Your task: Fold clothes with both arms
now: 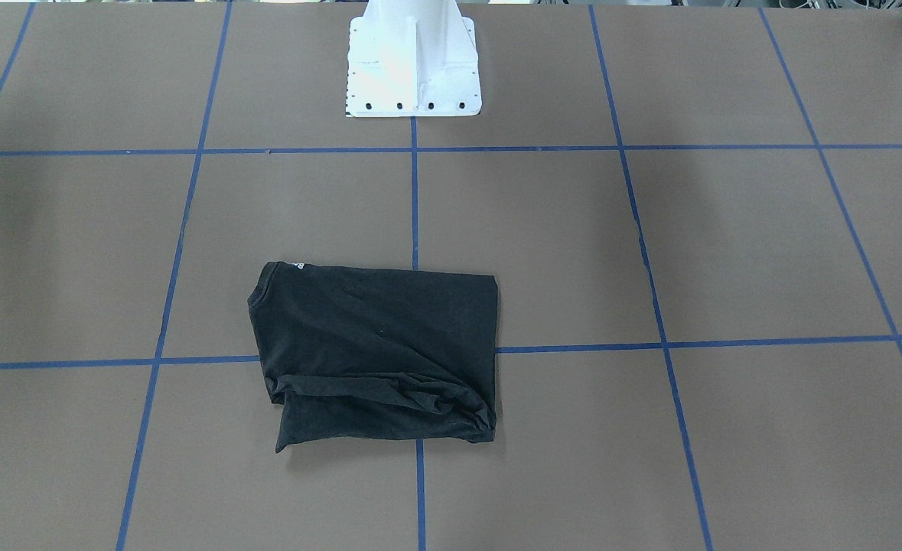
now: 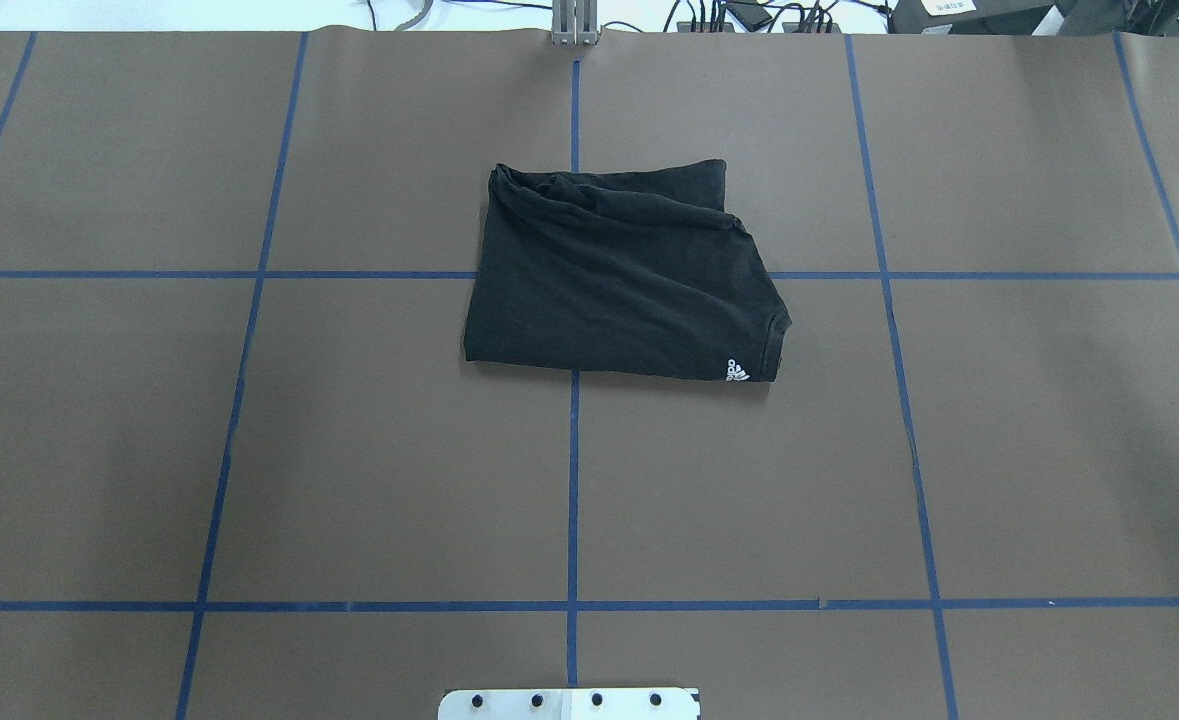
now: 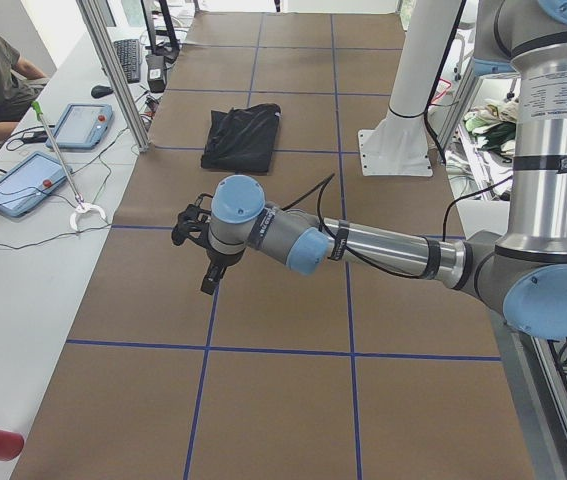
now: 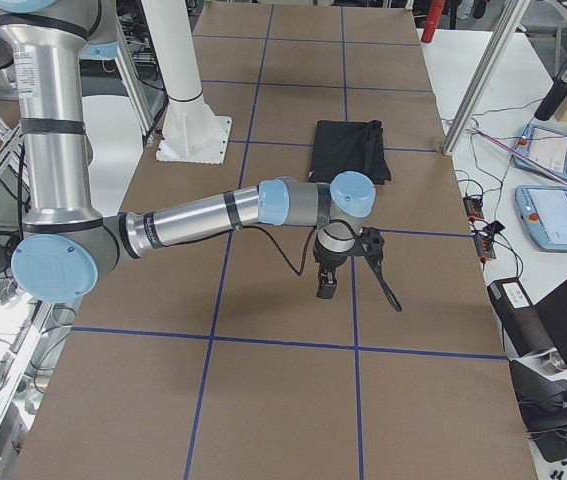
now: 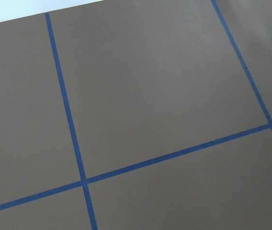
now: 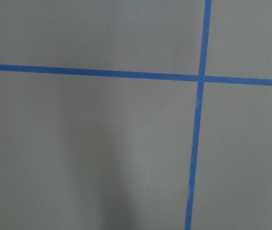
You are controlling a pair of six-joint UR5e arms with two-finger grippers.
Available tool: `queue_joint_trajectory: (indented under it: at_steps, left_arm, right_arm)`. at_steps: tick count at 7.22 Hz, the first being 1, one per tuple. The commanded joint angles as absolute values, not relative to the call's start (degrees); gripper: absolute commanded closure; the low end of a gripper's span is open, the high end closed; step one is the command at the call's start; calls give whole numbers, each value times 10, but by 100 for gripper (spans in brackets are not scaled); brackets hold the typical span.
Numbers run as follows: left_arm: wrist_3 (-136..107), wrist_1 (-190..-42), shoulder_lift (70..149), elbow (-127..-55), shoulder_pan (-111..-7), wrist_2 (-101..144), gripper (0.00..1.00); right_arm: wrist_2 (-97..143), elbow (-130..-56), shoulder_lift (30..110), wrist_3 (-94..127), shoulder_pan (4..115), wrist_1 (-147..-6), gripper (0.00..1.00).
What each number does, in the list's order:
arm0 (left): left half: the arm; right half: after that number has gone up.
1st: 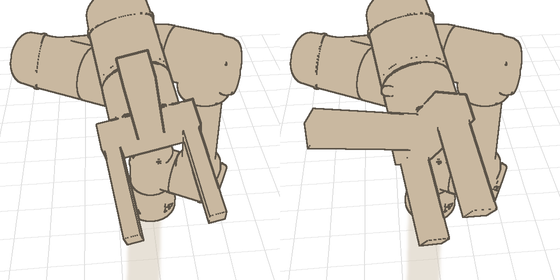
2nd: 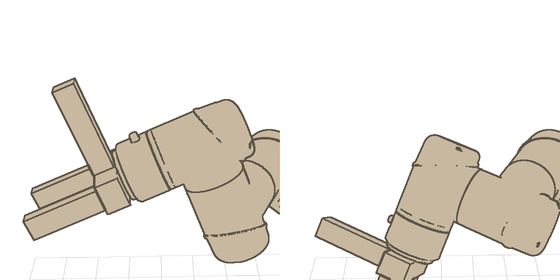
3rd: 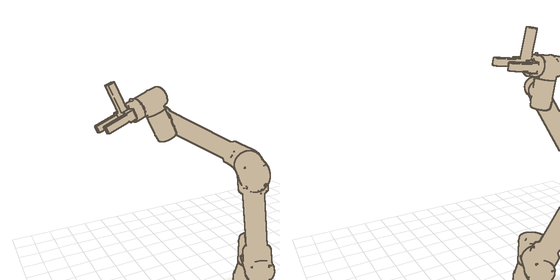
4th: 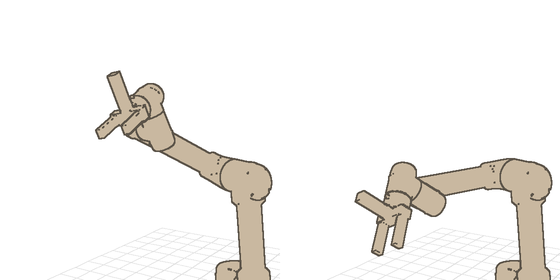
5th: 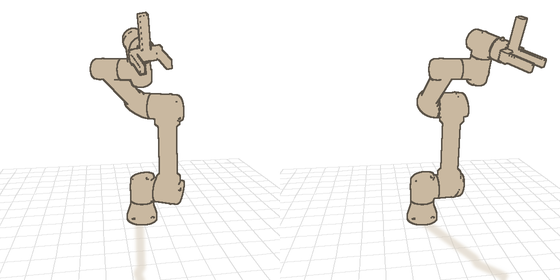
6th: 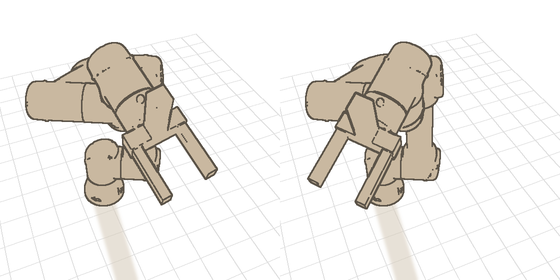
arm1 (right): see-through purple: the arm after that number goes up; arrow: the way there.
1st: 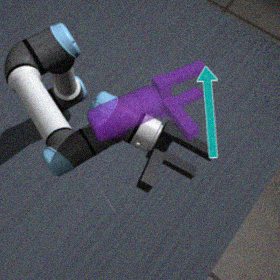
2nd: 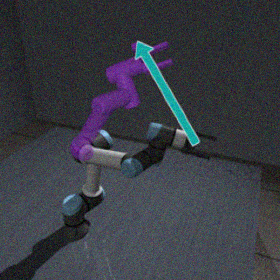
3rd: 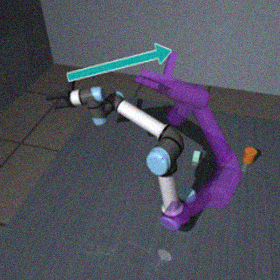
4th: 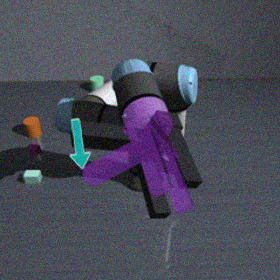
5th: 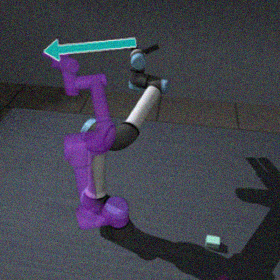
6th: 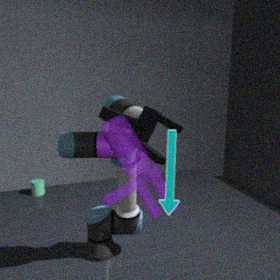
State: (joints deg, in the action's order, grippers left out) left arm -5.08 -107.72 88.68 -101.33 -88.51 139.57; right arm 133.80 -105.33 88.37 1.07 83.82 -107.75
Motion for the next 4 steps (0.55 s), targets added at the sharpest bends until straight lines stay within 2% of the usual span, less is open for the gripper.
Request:
queue_joint_trajectory:
  at_steps: [1,4]
  left_arm:
    - [-50,-1078,881,-1013,-885,1397,1]
    - [-50,-1078,877,-1013,-882,1397,1]
  right_arm:
    - [1338,-1065,891,16,838,-1078,0]
    - [1340,-1070,889,16,838,-1078,0]
